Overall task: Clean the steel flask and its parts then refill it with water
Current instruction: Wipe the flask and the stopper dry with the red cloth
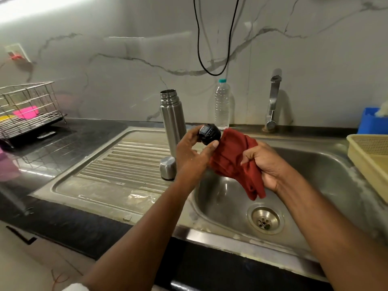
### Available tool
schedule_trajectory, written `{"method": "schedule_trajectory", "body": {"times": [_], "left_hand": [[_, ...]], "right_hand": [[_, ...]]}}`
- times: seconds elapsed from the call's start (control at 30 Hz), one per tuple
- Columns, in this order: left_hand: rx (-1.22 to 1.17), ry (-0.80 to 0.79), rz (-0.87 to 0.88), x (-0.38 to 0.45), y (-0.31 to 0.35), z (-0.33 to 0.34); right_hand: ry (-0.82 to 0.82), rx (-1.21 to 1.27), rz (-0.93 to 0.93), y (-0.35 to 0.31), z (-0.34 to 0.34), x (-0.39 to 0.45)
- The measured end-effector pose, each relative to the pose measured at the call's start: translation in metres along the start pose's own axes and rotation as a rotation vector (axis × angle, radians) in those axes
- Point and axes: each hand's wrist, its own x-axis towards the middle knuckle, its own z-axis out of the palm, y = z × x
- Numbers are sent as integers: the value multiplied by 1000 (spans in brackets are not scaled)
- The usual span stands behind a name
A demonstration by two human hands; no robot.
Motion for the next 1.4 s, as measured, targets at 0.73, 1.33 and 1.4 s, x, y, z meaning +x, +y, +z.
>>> {"method": "schedule_trajectory", "body": {"times": [0.73, 1.33, 1.4], "left_hand": [[753, -43, -183, -48, 3, -131], [-242, -252, -795, 18, 6, 62], [-218, -217, -784, 19, 11, 65]], "right_hand": [[101, -79, 10, 3, -16, -7], [34, -133, 37, -11, -56, 14], [92, -282, 67, -8, -60, 13]]}}
